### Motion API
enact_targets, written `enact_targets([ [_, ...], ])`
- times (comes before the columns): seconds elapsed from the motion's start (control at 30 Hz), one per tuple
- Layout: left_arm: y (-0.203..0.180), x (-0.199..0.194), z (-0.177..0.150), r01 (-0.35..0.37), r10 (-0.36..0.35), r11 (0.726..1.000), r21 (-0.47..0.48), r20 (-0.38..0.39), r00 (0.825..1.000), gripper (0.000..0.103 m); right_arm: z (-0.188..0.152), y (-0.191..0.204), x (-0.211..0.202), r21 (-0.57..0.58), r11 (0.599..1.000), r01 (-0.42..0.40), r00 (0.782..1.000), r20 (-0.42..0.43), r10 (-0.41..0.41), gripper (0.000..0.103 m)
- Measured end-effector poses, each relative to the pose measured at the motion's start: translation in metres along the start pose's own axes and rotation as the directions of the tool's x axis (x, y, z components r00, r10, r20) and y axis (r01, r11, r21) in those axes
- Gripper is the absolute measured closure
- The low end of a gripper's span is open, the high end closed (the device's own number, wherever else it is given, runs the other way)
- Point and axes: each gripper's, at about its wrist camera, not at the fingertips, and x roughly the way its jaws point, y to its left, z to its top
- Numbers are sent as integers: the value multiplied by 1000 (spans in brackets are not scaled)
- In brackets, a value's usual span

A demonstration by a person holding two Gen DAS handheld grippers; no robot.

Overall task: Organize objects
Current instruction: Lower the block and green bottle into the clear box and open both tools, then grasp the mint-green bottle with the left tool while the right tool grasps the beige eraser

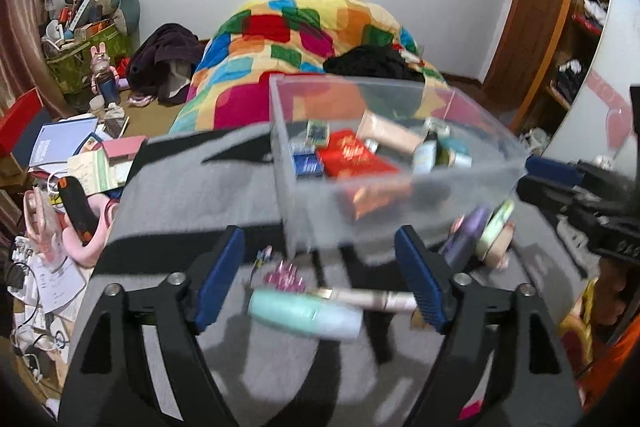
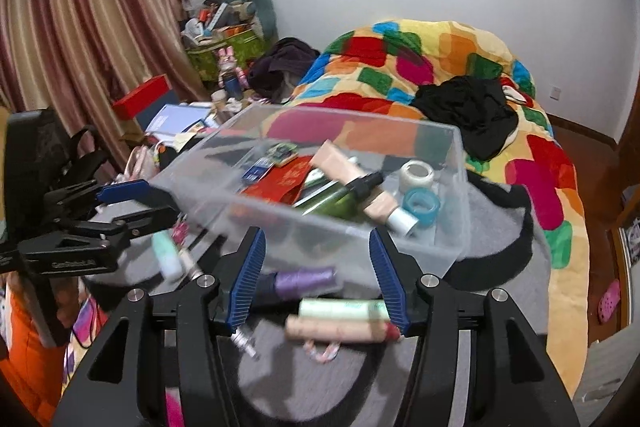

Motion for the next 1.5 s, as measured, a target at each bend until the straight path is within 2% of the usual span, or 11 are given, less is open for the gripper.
enact_targets([
  [0.13,7,6,-21,-10,11,1000,14,-48,999,16,-15,14,0,-31,999,-25,999,-27,24,53],
  [0.37,16,19,-44,19,-17,1000,14,-124,992,16,-42,38,3,-75,992,-102,992,-81,96,53],
  [0.47,11,21,-43,21,-17,999,38,-118,993,15,-50,49,6,-98,986,-137,987,-99,127,53],
  [0.57,5,26,-42,29,-20,997,72,-120,993,15,-52,57,12,-129,983,-133,987,-106,120,54],
  [0.63,1,29,-42,8,3,996,94,-109,994,15,-51,60,18,-143,981,-130,987,-112,115,55],
  [0.7,0,30,-41,1,8,996,95,-90,996,15,-50,63,25,-156,979,-129,986,-124,111,61],
  [0.8,0,28,-43,0,7,996,94,-67,998,27,-50,71,33,-179,974,-139,984,-140,114,72],
  [0.83,0,25,-44,-1,7,995,98,-60,998,30,-51,72,35,-183,973,-140,983,-140,115,72],
  [0.97,1,19,-50,-3,8,995,99,-49,999,30,-50,71,39,-178,973,-150,982,-144,125,81],
  [1.03,1,15,-53,-1,6,996,95,-46,999,30,-51,71,38,-170,968,-186,975,-157,160,81],
  [1.5,6,-6,-73,0,1,997,79,-21,1000,30,-52,101,61,-257,949,-184,967,-218,129,78],
])
